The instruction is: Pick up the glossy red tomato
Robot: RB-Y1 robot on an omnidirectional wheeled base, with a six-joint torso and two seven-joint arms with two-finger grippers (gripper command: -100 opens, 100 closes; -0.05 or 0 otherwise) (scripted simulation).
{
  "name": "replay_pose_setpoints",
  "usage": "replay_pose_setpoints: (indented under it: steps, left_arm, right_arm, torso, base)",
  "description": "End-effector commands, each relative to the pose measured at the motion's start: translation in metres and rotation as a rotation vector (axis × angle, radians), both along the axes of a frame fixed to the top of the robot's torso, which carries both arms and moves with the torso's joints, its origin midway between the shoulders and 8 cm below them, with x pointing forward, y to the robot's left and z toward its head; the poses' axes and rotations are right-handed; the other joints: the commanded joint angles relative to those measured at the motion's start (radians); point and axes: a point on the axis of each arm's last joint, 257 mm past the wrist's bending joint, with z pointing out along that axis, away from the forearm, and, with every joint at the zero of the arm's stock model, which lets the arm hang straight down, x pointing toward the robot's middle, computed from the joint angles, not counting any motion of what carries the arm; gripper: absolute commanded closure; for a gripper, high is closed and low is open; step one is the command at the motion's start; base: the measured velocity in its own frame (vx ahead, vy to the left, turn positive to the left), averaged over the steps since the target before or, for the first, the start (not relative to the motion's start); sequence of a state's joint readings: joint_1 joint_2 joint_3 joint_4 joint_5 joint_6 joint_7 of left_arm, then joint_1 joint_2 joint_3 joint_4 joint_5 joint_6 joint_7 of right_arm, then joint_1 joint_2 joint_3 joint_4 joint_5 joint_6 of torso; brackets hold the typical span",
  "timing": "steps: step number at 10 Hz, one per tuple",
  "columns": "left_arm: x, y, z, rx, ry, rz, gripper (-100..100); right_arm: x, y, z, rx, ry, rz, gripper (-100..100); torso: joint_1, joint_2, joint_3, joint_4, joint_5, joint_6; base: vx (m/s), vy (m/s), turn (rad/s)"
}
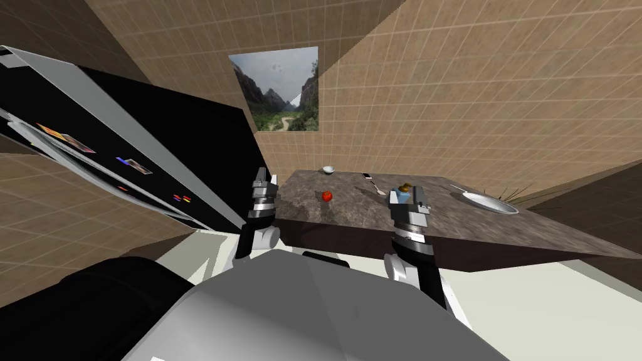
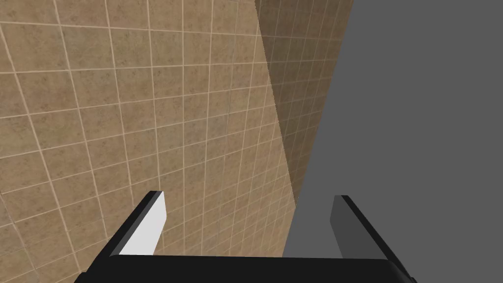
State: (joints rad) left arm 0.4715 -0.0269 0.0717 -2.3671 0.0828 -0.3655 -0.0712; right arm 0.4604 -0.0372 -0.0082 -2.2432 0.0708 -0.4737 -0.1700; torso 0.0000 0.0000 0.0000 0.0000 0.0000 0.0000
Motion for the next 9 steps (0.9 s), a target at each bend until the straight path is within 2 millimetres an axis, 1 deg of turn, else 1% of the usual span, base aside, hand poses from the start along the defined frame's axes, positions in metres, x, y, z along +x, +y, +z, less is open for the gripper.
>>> replay_pose_setpoints:
  steps: [1, 3, 5, 7, 8, 9]
  left_arm:
    - [0.0, 0.0, 0.0, 0.0, 0.0, 0.0, 0]
    - [0.0, 0.0, 0.0, 0.0, 0.0, 0.0, 0]
    - [0.0, 0.0, 0.0, 0.0, 0.0, 0.0, 0]
    - [0.0, 0.0, 0.0, 0.0, 0.0, 0.0, 0]
    - [0.0, 0.0, 0.0, -0.001, 0.0, 0.0, 0]
    - [0.0, 0.0, 0.0, 0.0, 0.0, 0.0, 0]
  right_arm:
    - [0.007, -0.001, -0.01, -0.048, 0.036, -0.005, -100]
    - [0.017, -0.004, -0.024, -0.112, 0.087, -0.02, -100]
    - [0.03, -0.01, -0.044, -0.198, 0.155, -0.045, -100]
    - [0.044, -0.022, -0.069, -0.302, 0.235, -0.083, -100]
    - [0.044, -0.022, -0.069, -0.302, 0.235, -0.083, -100]
    - [0.052, -0.03, -0.083, -0.361, 0.279, -0.106, -100]
  torso:
    - [0.0, 0.0, 0.0, 0.0, 0.0, 0.0]
    - [0.01, 0.002, 0.001, 0.0, 0.002, 0.0]
    - [0.014, 0.001, 0.001, 0.0, 0.003, 0.0]
    - [0.016, -0.001, 0.0, 0.0, 0.004, 0.0]
    - [0.019, 0.0, 0.0, 0.0, 0.004, 0.0]
    - [0.014, 0.001, 0.001, 0.0, 0.004, 0.0]
  base:
    - [-0.017, 0.095, 0.022]
    - [-0.026, 0.183, 0.014]
    - [-0.004, 0.221, 0.033]
    - [0.007, 0.266, 0.062]
    - [-0.026, 0.197, -0.003]
    - [-0.029, 0.163, 0.039]
